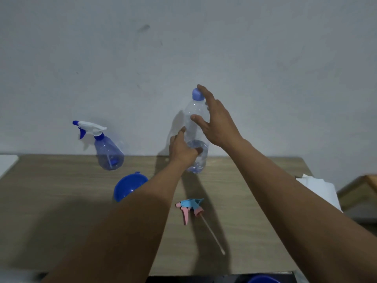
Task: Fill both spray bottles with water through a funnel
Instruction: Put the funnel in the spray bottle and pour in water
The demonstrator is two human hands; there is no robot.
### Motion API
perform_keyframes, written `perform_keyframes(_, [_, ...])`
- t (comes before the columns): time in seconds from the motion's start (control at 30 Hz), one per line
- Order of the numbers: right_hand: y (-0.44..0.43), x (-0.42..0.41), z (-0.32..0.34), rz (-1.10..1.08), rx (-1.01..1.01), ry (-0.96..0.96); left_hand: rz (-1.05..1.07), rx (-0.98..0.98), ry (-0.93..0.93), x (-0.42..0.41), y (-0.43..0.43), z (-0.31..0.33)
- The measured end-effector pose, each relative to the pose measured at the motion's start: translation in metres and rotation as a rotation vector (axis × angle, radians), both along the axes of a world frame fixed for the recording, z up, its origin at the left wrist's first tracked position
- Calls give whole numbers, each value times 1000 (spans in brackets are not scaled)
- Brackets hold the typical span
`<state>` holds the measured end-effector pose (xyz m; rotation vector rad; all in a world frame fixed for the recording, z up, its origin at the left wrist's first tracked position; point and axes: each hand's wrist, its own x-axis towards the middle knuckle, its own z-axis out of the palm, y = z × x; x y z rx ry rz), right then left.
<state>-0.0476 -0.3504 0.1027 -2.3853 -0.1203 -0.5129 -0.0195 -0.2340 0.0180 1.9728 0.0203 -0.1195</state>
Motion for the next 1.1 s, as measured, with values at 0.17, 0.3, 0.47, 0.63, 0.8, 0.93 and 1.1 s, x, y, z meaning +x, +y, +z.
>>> perform_keyframes(0.17, [-10, -4, 3, 47, 22, 8, -113, 19, -14, 4, 6, 5])
perform_keyframes(0.3, [-18, -18, 9, 69, 48, 13, -122, -17, -38, -10, 0, 10])
perform_keyframes(0.47, [-31, -53, 21, 64, 57, 18, -173, -11, -75, -39, -6, 15])
perform_keyframes(0.63, [-37, -98, 29, 24, 84, 44, -216, -16, -64, -80, -10, 18])
perform_keyframes(0.8, [-34, -144, 24, -17, 125, 91, -248, -31, -43, -127, -9, 8])
perform_keyframes(0.93, [-30, -173, 22, -28, 180, 100, -249, 1, -61, -151, -5, 4])
perform_keyframes(1.1, [-22, -194, 24, -56, 216, 90, -325, 32, -122, -155, -2, 17])
